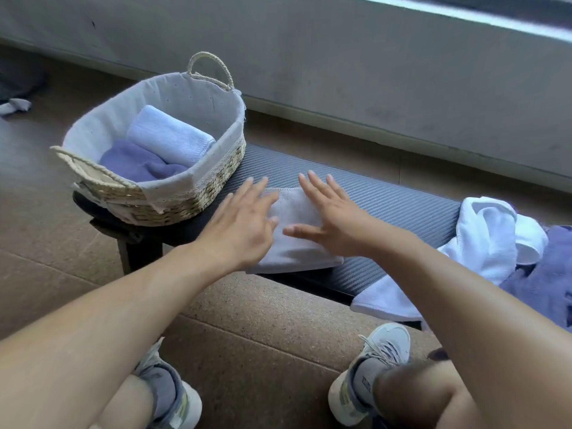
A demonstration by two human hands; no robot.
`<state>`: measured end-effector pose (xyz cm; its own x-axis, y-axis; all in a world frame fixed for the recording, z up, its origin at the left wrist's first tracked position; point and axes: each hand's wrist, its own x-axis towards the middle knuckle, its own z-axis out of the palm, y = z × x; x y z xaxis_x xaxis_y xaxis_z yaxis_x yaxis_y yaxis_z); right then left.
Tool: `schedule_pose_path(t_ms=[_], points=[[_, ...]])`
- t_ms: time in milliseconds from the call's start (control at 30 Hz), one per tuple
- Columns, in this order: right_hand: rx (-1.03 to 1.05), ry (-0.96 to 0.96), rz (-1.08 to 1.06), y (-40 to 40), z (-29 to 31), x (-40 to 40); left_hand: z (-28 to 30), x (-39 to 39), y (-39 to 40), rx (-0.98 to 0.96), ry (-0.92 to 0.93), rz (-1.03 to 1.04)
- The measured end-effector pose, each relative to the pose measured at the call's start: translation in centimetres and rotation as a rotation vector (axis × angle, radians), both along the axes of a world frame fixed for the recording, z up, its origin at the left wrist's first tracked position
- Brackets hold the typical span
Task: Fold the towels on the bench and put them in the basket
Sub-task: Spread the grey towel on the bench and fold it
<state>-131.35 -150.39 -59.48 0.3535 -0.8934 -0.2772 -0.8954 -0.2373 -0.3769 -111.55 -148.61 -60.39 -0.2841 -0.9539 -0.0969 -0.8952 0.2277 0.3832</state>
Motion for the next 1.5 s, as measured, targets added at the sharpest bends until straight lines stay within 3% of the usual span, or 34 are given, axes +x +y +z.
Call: schedule_pose_path(t_ms=[67,167,400,500,600,700,867,1000,1067,1167,1267,1400,1500], points=[[0.007,-0.013,-0.138,-0.7,0.8,-1.4,-0.9,0.5,0.4,0.147,-0.194,-0.104],[0.089,-0.010,-0.354,-1.0,1.1,-2.7,-1.9,0.7,1.0,0.184,-0.350,-0.175],[0.351,-0.246,-0.422,-1.1,0.6,-2.1,-1.6,-0.1,1.3,0.228,-0.324,-0.125],[0.352,-0.433,-0.470,-1.4,1.0,-1.8,0.3,-0.5,0.7,0.079,-0.294,-0.013],[0.252,-0.514,-0.410,-1.6,1.9,-2.6,2.3,-0.2,-0.4,-0.068,-0.036,0.185],[0.286,-0.644,-0.236,-1.2,3.1,-3.5,2.6,0.5,-1.2,-0.123,0.165,0.206],[0.275,-0.647,-0.172,-0.6,3.0,-3.9,1.4,0.2,-1.9,0.257,0.655,0.099],[-0.016,-0.412,-0.254,-0.9,2.1,-4.1,0.2,-0.4,-2.1,0.203,0.598,0.278],[-0.115,-0.369,-0.221,-0.6,2.4,-3.4,-0.4,-0.2,-2.2,0.275,0.572,0.409],[0.009,-0.302,-0.035,1.3,2.8,-1.1,-0.6,-0.3,-2.3,0.468,0.705,0.525],[0.081,-0.179,0.084,3.1,3.3,0.8,0.9,-1.2,-2.3,0.652,1.076,0.609],[0.004,-0.498,-0.061,2.6,4.0,0.7,3.2,-1.3,-2.1,0.740,1.512,0.584],[-0.029,-0.669,-0.220,1.7,3.7,0.2,4.2,-2.4,-0.8,0.575,1.429,0.427]])
